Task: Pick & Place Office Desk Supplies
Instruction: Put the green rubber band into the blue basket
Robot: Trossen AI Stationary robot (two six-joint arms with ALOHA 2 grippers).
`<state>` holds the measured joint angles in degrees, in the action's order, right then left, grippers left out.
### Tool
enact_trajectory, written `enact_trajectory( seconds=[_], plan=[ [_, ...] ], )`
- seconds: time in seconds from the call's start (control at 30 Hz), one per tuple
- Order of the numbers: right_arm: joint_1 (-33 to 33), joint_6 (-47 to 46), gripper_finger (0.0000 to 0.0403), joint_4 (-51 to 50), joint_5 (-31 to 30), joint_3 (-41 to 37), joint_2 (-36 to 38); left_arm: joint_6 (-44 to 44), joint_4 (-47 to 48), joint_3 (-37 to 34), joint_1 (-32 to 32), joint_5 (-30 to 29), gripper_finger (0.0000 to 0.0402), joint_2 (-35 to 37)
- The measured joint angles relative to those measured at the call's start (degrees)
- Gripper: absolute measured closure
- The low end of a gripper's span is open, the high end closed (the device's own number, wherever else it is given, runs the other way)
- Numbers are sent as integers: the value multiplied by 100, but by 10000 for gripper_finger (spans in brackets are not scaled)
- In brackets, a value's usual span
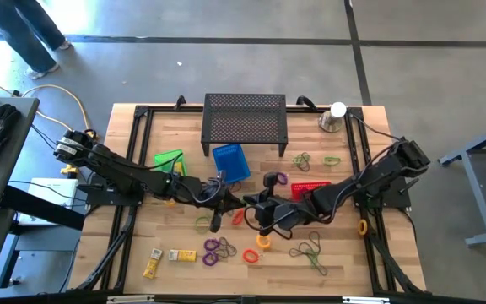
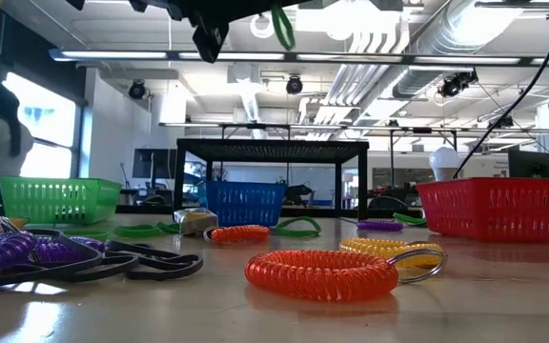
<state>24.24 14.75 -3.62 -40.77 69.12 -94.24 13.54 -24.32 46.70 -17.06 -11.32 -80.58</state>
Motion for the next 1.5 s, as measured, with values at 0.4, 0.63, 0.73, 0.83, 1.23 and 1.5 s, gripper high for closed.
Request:
enact_trajectory(
  seconds=[0.4,0.63,0.73,0.83,1.23,1.5],
  plan=[
    [596,-337,276,-23,-640,0,0,24,158,0,-75,20,401,0],
    [1112,-1361,189,-667,-1011,0,0,341,1265,0,-25,-86,401,26],
    [1239,-1994,179,-1005,-984,0,0,374,1864,2,135,-429,401,28],
    [1244,-2585,181,-1280,-983,0,0,380,2278,2,389,-677,401,28],
    [1118,-3818,207,-1638,-422,-88,0,290,2859,2,1322,-1005,401,15],
    [1170,-4363,221,-1628,-241,-157,0,259,2907,4,1554,-919,401,-502]
  ],
)
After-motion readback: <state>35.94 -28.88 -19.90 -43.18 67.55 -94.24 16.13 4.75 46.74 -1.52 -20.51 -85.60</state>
